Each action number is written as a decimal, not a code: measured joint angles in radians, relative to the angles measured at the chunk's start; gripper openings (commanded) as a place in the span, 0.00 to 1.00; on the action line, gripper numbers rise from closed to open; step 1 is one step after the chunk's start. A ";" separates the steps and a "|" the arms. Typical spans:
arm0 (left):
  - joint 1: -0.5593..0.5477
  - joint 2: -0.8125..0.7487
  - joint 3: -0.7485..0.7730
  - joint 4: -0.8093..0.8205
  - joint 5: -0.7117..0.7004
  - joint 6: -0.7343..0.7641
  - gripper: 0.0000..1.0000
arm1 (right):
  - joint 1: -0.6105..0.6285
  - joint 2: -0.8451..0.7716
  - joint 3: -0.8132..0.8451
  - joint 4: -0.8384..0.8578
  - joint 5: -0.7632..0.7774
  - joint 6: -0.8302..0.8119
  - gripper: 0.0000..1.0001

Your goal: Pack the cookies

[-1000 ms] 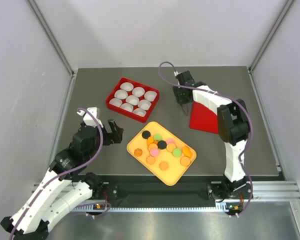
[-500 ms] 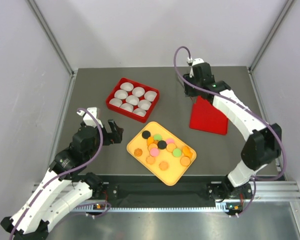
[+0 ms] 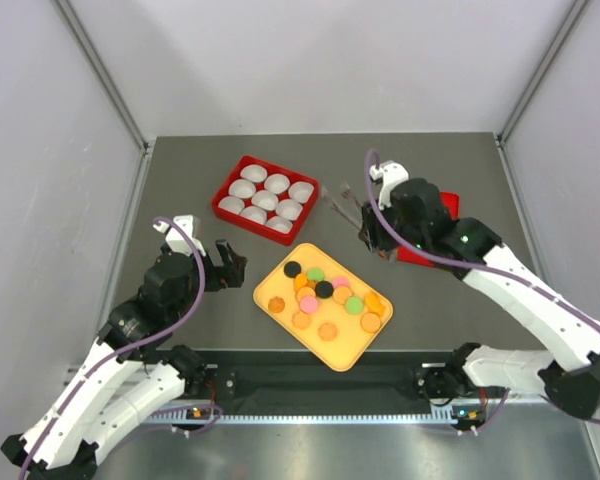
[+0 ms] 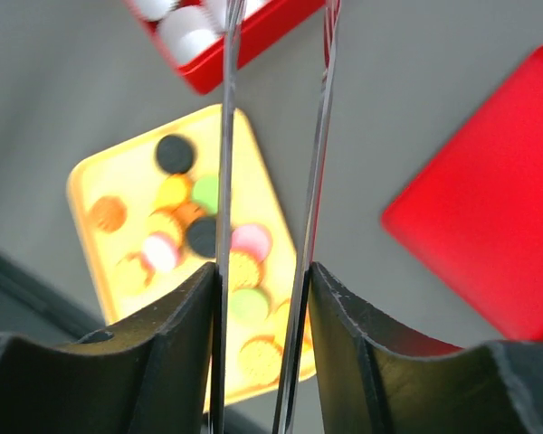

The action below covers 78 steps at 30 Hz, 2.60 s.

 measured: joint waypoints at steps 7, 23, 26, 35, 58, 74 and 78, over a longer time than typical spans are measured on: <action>0.000 0.000 -0.001 0.000 0.006 0.000 0.98 | 0.135 -0.127 -0.016 -0.106 -0.018 0.034 0.41; 0.000 0.022 -0.003 0.000 0.007 0.000 0.98 | 0.366 -0.288 -0.191 -0.318 -0.055 0.153 0.38; 0.000 0.024 -0.004 0.000 0.008 0.000 0.98 | 0.389 -0.319 -0.201 -0.334 -0.074 0.176 0.38; 0.000 0.026 -0.005 0.000 0.014 0.000 0.98 | 0.492 -0.307 -0.235 -0.364 -0.083 0.233 0.40; 0.000 0.027 -0.005 0.000 0.015 0.000 0.98 | 0.654 -0.209 -0.236 -0.377 0.035 0.307 0.47; 0.000 0.037 -0.005 0.000 0.018 0.000 0.98 | 0.672 -0.185 -0.288 -0.368 0.040 0.316 0.48; 0.000 0.037 -0.005 0.000 0.018 0.000 0.98 | 0.673 -0.176 -0.288 -0.362 0.040 0.315 0.45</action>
